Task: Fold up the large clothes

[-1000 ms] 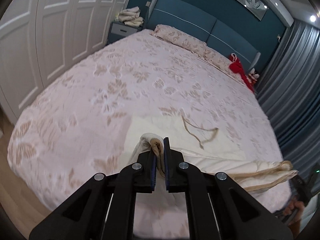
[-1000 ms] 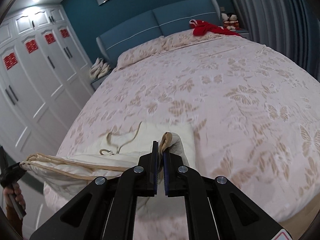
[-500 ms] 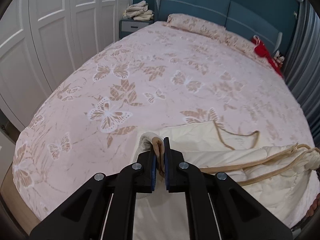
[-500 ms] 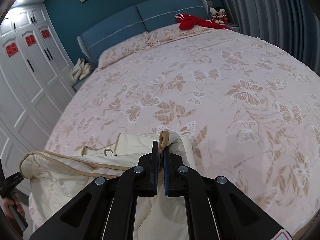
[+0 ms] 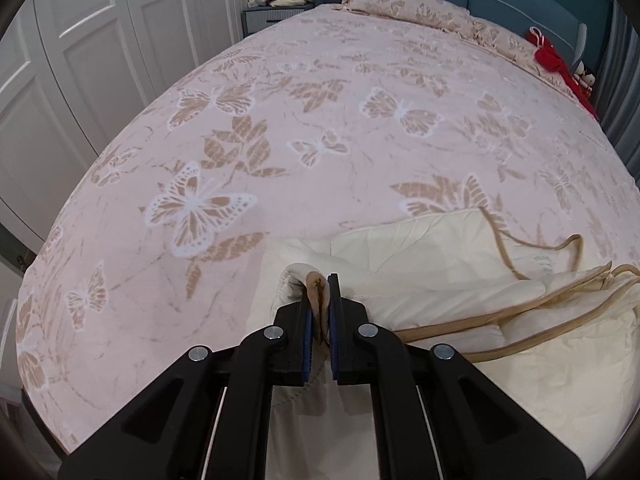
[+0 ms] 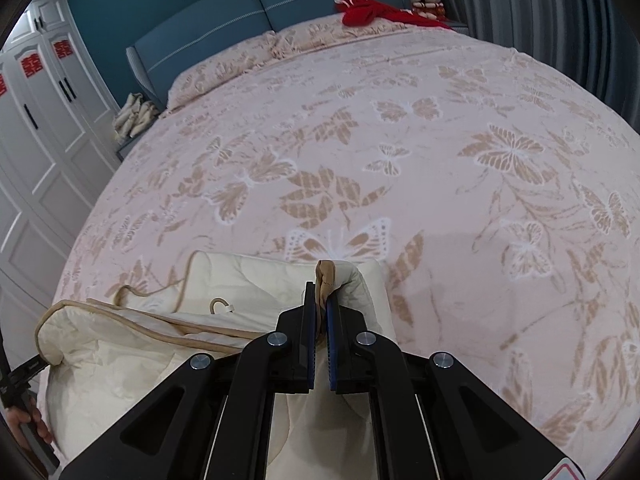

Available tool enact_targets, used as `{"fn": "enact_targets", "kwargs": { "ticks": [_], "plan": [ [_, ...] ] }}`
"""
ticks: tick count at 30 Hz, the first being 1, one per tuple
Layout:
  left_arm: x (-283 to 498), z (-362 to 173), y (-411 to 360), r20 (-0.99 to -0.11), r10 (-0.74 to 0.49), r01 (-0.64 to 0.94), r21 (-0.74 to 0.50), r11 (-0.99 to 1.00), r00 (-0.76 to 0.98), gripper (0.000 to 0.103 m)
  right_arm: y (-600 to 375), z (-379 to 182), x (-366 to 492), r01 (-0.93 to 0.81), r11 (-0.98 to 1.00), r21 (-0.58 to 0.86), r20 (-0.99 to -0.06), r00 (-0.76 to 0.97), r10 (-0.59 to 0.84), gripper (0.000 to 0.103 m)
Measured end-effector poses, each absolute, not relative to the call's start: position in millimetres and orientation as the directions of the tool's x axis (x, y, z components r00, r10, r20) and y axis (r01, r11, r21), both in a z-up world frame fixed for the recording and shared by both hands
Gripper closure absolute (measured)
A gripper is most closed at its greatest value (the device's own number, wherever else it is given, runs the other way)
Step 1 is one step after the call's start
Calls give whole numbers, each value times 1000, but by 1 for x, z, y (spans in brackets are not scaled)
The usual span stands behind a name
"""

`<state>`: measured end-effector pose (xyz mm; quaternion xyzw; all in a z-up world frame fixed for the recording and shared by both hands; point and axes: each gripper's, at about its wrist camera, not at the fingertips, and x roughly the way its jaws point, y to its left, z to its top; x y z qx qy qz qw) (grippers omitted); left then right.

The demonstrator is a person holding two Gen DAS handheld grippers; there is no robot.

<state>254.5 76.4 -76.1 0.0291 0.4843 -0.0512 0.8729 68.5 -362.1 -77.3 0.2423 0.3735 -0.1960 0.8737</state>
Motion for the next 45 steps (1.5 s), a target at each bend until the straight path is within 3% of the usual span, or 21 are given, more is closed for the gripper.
{"fn": "enact_targets", "kwargs": {
  "ticks": [10, 18, 23, 27, 28, 29, 30, 31, 33, 35, 38, 43, 44, 45],
  "plan": [
    [264, -109, 69, -854, -39, 121, 28, 992, 518, 95, -364, -117, 83, 542, 801, 256, -794, 590, -146, 100],
    [257, -126, 59, -810, 1, 129, 94, 987, 586, 95, -358, -137, 86, 534, 810, 242, -792, 590, -153, 100],
    [254, -124, 65, -797, -37, 130, 53, 990, 604, 95, -361, -140, 82, 526, 802, 283, -767, 626, -140, 100],
    [250, -104, 80, -789, -115, 138, -38, 990, 603, 91, -363, -126, 80, 512, 810, 286, -772, 624, -122, 94],
    [247, -97, 85, -782, -142, 141, -70, 988, 607, 85, -363, -117, 76, 506, 812, 291, -766, 632, -119, 91],
    [242, -85, 94, -767, -182, 147, -115, 982, 615, 67, -364, -101, 65, 490, 811, 320, -736, 668, -113, 84],
    [238, -77, 101, -755, -191, 141, -131, 981, 628, 22, -365, -90, 55, 484, 810, 332, -711, 692, -123, 69],
    [229, -61, 114, -718, -171, 107, -134, 985, 675, 5, -366, -76, 41, 478, 812, 335, -680, 719, -144, 62],
    [219, -44, 130, -657, -191, 108, -165, 980, 729, 5, -367, -56, 21, 454, 827, 332, -631, 758, -163, 48],
    [228, -40, 141, -689, -250, 139, -214, 967, 680, 5, -369, -48, 14, 447, 836, 318, -626, 761, -168, 41],
    [254, -54, 138, -762, -317, 140, -291, 947, 564, 5, -378, -60, 28, 457, 829, 321, -689, 714, -127, 40],
    [279, -82, 110, -827, -317, 137, -287, 948, 464, 7, -380, -96, 63, 497, 797, 344, -771, 633, -62, 40],
    [285, -89, 101, -844, -320, 145, -286, 947, 430, 16, -378, -100, 67, 502, 797, 336, -783, 619, -60, 41],
    [286, -93, 98, -853, -319, 146, -283, 948, 414, 32, -375, -105, 75, 504, 802, 322, -798, 600, -57, 50]
  ]
}}
